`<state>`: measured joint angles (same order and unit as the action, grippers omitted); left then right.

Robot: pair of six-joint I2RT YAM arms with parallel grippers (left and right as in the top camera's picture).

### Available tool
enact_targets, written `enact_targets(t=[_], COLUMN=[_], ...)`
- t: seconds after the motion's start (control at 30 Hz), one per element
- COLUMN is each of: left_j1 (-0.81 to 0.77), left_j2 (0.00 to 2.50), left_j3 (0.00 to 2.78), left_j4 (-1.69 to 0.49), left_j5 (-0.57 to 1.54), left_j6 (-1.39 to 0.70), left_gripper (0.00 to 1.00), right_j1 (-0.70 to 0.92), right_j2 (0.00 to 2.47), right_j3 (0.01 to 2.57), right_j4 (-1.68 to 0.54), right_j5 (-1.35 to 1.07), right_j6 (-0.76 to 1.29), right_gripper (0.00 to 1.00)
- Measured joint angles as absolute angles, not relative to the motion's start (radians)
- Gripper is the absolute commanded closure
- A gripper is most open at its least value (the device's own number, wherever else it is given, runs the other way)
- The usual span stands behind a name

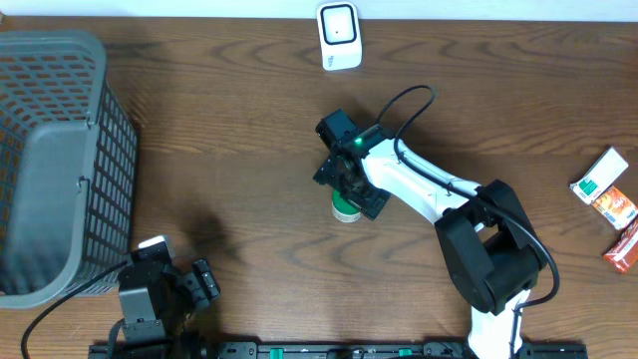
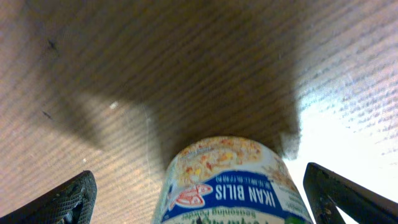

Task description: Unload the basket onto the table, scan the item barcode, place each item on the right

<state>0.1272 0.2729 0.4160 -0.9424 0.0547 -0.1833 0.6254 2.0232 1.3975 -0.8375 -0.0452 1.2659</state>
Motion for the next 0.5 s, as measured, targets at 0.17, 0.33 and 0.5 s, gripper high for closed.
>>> enact_targets(t=[0.17,0.33,0.5], left_j1=[0.127,0.127,0.127], left_j2=[0.273,0.273,0.273], left_j3=[0.416,0.416,0.416], left_j4=[-0.942,-0.942,-0.942], left_j5=[0.055,0.054,0.055], left_j6=[-0.183,-0.183,-0.183], left_gripper=[0.14,0.14,0.14], right_j1=[0.626,0.625,0.619], right_j2=[1.936,1.763,1.713], right_j3=[1.399,1.416,1.428], right_j4=[-0.872,-0.987,-1.054], right_j5=[-0.068,-0.092,-0.113], right_j6=[1.025,0.683,0.364], right_gripper=[0.01,0.01,0.01])
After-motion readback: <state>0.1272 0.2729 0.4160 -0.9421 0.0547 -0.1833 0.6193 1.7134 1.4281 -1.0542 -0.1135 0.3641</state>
